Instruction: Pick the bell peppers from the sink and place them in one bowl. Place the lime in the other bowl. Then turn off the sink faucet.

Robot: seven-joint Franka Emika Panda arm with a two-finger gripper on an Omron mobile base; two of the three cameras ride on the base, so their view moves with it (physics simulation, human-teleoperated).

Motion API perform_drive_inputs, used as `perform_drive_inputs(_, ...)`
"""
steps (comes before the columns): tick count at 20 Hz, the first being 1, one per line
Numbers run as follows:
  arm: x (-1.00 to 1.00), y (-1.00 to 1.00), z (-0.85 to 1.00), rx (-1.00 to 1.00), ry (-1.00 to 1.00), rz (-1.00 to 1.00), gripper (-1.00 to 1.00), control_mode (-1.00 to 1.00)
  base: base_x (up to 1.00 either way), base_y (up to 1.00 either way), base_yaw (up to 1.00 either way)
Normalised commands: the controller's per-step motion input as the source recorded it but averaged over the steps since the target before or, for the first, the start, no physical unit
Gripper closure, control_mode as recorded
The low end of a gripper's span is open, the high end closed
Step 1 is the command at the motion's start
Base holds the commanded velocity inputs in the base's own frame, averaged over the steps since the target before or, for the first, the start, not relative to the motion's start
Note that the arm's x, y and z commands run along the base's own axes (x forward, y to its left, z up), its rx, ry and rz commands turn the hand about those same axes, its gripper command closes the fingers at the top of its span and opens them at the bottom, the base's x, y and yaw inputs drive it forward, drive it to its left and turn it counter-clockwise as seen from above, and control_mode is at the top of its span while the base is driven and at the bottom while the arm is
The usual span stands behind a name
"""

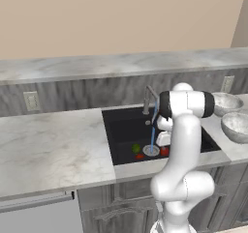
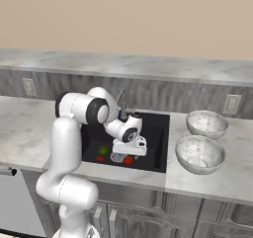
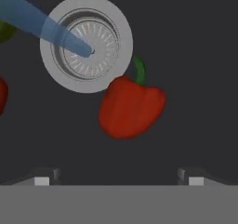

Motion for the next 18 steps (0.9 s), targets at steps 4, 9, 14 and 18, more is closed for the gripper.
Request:
perform_drive_inputs(4,0.53,0.01,0.00,0.04,0.00,-0.01,-1.00,-1.00,0.00,0.00,0.00)
perform_drive_inputs(9,0.33,0.00,-0.09,0.01,0.00,-0.01,-1.00,-1.00,0.00,0.00,0.00)
perform_drive_inputs(14,0.07,0.00,-0.23,0.00,0.00,-0.02,-1.00,-1.00,0.00,0.00,0.00)
perform_drive_inputs(18,0.00,0.00,-0.30,0.00,0.00,-0.03,-1.00,-1.00,0.00,0.00,0.00)
